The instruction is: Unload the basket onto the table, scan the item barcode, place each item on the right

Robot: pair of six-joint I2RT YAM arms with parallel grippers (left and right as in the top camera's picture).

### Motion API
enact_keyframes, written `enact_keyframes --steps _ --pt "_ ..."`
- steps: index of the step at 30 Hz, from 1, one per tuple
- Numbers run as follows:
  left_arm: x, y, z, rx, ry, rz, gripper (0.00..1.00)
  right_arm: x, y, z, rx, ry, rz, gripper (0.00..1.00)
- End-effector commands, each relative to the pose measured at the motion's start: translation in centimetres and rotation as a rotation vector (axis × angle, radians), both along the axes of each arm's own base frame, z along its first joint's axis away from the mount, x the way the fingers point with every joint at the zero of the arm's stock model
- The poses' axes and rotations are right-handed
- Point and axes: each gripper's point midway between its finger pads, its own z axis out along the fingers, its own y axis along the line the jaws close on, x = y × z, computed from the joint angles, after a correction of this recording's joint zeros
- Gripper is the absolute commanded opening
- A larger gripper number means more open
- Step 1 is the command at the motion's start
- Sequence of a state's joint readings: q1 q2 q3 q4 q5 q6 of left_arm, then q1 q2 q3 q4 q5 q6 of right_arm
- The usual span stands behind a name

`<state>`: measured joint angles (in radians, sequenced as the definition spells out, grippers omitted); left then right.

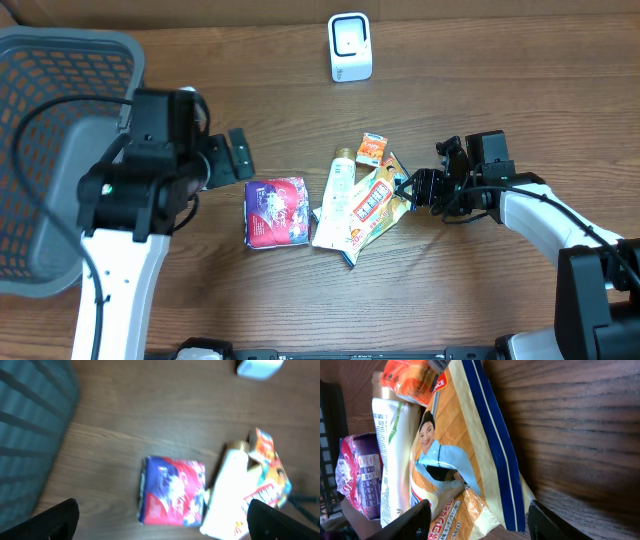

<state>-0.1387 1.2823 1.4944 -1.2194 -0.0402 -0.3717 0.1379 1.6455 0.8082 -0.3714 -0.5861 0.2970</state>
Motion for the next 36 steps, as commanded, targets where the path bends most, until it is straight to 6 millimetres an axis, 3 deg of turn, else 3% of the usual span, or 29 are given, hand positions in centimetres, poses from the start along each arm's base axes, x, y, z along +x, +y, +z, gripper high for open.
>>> enact_keyframes --steps 1,3,7,11,14,16,17,18,20,22,28,36 --pt "0.4 -2.4 -1.7 -0.085 0.074 -0.018 1.00 0.4 -0.2 0.0 -0.018 -0.042 0.027 0.62" --pt "0.7 -4.0 -2.8 -0.119 0.119 -0.045 1.00 0.5 -0.2 -0.1 -0.016 -0.046 0.027 0.56" --pt "1.2 -6.7 -5.3 -0.138 0.208 -0.076 1.00 0.5 -0.1 -0.3 -0.012 -0.041 0.029 0.32" --pt "2.6 -9.8 -7.0 -0.166 0.225 -0.091 0.99 0.5 0.7 -1.0 0.033 -0.023 0.049 0.15" --pt "2.8 -11.6 -7.5 -0.179 0.227 -0.118 1.00 0.3 0.6 -2.3 0.028 0.009 0.049 0.14" --pt "2.7 -13.1 -7.7 -0.194 0.226 -0.153 1.00 0.1 0.6 -3.1 0.026 0.030 0.048 0.24" --pt "2.5 -14.8 -7.7 -0.215 0.223 -0.197 1.00 0.1 0.6 -3.5 0.023 0.037 0.047 0.36" --pt "2.5 -15.7 -7.7 -0.222 0.218 -0.220 1.00 0.1 0.6 -3.6 0.023 0.038 0.047 0.37" --pt "2.3 -17.3 -7.7 -0.230 0.205 -0.250 1.00 0.2 0.6 -3.5 0.023 0.034 0.047 0.32" --pt "2.0 -19.3 -7.9 -0.256 0.203 -0.259 1.00 0.2 0.5 -3.6 0.021 0.032 0.046 0.19" --pt "0.6 -22.3 -10.5 -0.256 0.291 -0.254 1.00 0.3 0.2 -3.8 -0.002 0.030 0.037 0.11" --pt "0.0 -23.4 -15.0 -0.212 0.404 -0.215 1.00 0.3 -0.1 -4.0 -0.020 0.037 0.028 0.04"
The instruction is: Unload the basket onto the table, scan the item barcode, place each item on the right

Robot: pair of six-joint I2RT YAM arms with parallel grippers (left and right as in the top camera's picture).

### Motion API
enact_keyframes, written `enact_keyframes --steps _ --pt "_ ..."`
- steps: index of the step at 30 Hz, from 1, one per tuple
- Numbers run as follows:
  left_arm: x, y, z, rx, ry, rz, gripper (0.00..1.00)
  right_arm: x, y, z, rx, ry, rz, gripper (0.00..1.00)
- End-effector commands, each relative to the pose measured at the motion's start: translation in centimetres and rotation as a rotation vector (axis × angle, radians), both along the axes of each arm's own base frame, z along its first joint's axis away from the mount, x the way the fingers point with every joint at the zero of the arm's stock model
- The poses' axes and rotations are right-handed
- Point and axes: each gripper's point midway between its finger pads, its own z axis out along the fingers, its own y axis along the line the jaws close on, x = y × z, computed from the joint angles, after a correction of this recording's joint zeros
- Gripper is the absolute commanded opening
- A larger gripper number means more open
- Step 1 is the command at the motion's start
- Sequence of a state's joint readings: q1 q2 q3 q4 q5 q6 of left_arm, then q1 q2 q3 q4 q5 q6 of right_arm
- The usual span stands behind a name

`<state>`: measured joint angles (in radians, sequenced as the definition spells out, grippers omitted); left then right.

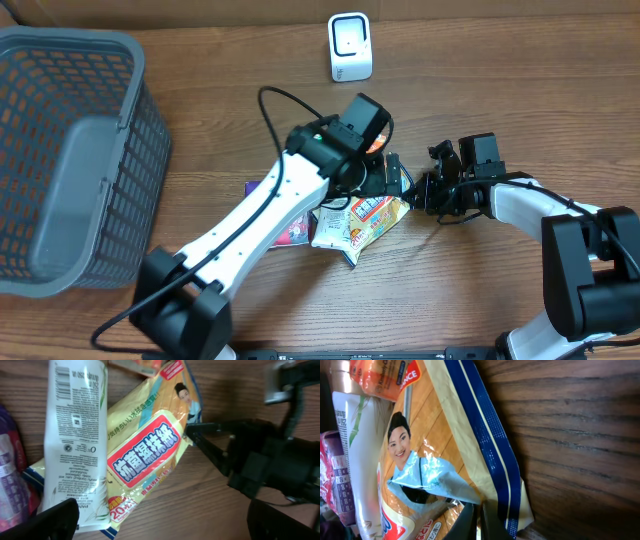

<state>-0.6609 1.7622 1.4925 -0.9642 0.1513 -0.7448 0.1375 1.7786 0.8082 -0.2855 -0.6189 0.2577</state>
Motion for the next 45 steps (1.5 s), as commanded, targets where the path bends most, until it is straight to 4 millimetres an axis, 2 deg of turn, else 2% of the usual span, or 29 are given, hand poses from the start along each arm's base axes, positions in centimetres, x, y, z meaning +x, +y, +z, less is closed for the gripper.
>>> enact_keyframes --steps 1,2,3,4,5,6,10,17,21,26,29,34,39,45 --pt "-0.1 -0.1 -2.2 0.024 0.066 0.040 0.96 0.0 -0.6 -0.8 -0.035 0.012 -0.013 0.04" --pt "-0.1 -0.2 -2.7 0.029 0.078 0.038 0.90 -0.1 -0.6 -0.8 -0.036 0.013 -0.014 0.04" --pt "-0.2 -0.3 -3.1 0.031 0.092 0.036 0.70 -0.1 -0.7 -0.9 -0.036 0.013 -0.014 0.04" --pt "-0.3 -0.4 -3.6 0.031 0.107 0.036 0.35 -0.1 -0.8 -0.9 -0.043 0.015 -0.017 0.04" --pt "-0.3 -0.4 -3.9 0.035 0.118 0.045 0.07 -0.1 -0.9 -1.0 -0.050 0.015 -0.019 0.04" --pt "-0.3 -0.4 -4.3 0.040 0.129 0.056 0.04 -0.1 -0.9 -1.1 -0.056 0.017 -0.021 0.04" --pt "-0.1 -0.6 -4.8 0.040 0.131 0.061 0.04 -0.2 -1.2 -1.1 -0.057 0.027 -0.029 0.04" --pt "0.1 -0.7 -5.1 0.030 0.130 0.088 0.04 0.0 -3.0 -1.3 -0.059 0.060 -0.087 0.04" --pt "-1.0 -0.3 -6.8 0.033 0.175 0.106 0.04 0.4 -4.1 -1.3 -0.055 0.060 -0.121 0.04" --pt "-3.1 -2.0 -9.4 -0.102 0.256 0.070 0.04 0.9 -4.7 -1.1 -0.041 0.044 -0.141 0.04" --pt "-3.7 -2.4 -10.5 -0.146 0.279 0.083 0.04 1.0 -4.8 -1.0 -0.041 0.041 -0.143 0.04" --pt "-4.0 -2.5 -11.0 -0.162 0.284 0.086 0.04 1.0 -4.8 -1.0 -0.040 0.040 -0.144 0.04" --pt "-3.9 -1.0 -11.6 -0.107 0.285 0.110 0.04 1.0 -4.8 -1.0 -0.040 0.041 -0.144 0.04" --pt "-3.4 2.8 -12.2 -0.020 0.306 0.128 0.04 0.9 -4.8 -1.1 -0.041 0.044 -0.143 0.04"
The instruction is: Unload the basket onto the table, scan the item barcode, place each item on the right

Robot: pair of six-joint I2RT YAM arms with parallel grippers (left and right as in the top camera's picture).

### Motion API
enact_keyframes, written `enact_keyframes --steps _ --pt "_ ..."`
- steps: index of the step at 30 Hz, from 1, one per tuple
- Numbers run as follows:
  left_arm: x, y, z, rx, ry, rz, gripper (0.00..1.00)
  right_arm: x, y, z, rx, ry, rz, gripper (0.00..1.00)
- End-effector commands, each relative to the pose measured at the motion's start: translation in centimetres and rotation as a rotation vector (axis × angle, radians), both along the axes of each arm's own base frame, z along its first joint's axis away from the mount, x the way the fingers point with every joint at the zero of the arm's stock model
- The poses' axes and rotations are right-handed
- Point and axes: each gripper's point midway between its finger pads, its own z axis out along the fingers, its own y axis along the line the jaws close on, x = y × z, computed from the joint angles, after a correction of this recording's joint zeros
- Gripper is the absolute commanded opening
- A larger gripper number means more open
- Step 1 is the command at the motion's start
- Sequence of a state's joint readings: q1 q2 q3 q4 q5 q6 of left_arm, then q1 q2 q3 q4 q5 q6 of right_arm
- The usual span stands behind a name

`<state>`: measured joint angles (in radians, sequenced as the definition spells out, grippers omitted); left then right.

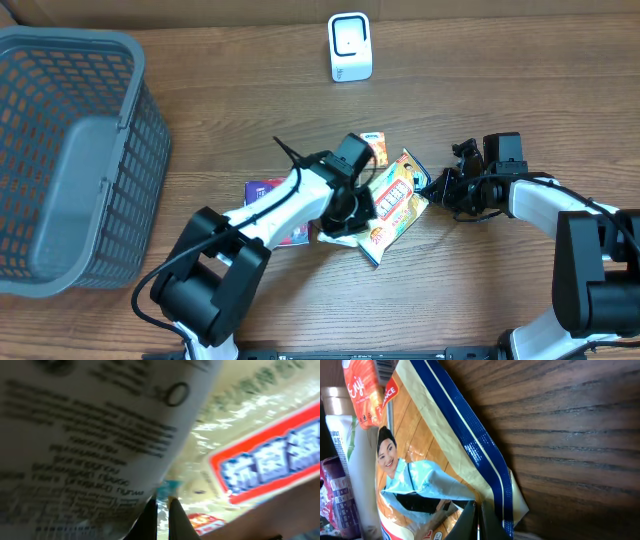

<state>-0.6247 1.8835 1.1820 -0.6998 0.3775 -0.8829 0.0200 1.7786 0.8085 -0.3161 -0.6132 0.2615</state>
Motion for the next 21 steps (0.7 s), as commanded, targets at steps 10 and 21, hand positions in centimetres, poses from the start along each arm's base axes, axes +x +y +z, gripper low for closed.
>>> enact_keyframes --steps 10,21 --pt "1.8 3.4 -1.0 0.074 -0.033 0.018 0.04 0.4 -0.8 -0.4 -0.030 0.008 -0.020 0.58" --pt "2.2 3.3 -1.0 0.084 -0.059 0.018 0.04 1.5 -2.7 0.2 -0.060 -0.005 -0.046 0.79"
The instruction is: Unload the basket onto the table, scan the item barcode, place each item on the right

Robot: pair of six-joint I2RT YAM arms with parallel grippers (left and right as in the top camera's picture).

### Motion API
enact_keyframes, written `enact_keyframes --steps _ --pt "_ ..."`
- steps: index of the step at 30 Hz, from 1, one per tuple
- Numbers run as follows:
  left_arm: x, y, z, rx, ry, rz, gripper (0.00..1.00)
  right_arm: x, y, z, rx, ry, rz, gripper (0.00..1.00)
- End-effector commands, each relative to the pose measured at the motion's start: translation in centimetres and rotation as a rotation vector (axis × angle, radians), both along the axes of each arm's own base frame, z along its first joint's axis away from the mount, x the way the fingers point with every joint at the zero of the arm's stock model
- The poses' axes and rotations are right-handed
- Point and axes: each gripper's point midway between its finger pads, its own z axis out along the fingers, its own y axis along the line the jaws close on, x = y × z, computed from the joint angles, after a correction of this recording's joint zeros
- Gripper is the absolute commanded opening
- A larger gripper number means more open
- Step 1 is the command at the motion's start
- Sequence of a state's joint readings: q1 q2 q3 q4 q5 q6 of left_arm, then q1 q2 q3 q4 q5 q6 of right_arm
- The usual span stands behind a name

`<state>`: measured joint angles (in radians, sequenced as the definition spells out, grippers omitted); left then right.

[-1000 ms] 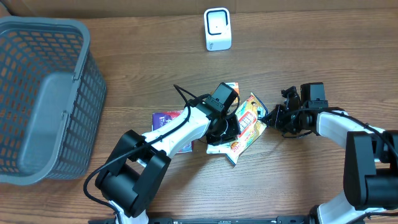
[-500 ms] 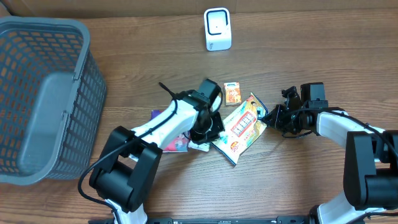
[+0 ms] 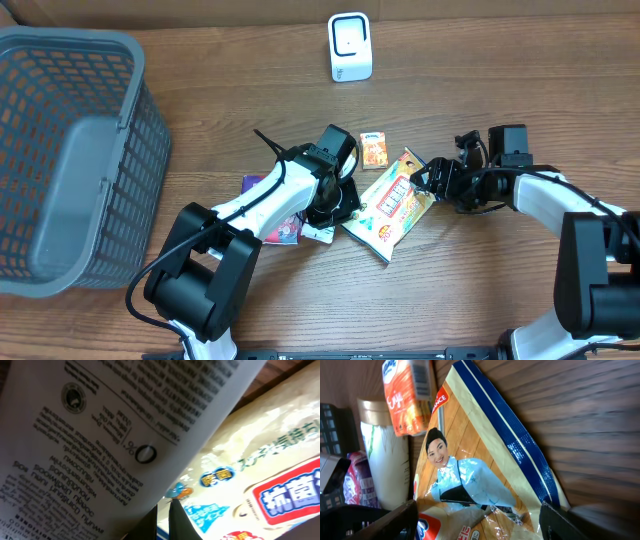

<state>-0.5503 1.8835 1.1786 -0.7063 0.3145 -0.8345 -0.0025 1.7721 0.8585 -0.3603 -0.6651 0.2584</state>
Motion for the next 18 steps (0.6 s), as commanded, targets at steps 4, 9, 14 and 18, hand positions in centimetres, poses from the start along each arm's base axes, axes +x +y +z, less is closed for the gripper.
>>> enact_keyframes --steps 4,9,14,18 --pt "-0.1 0.3 -0.6 0.032 -0.015 -0.021 0.04 0.1 -4.1 -1.9 -0.133 0.030 -0.065 0.79" --pt "-0.1 0.3 -0.6 0.034 -0.016 -0.021 0.04 -0.4 -4.5 -1.5 -0.071 0.058 -0.082 0.80" --pt "0.2 0.2 -0.5 0.029 -0.020 -0.005 0.04 -0.6 -3.9 -1.1 -0.028 0.061 -0.071 0.79" --pt "0.9 -1.4 0.0 -0.044 -0.040 0.011 0.04 -0.8 -3.7 -1.2 -0.029 0.070 -0.066 0.70"
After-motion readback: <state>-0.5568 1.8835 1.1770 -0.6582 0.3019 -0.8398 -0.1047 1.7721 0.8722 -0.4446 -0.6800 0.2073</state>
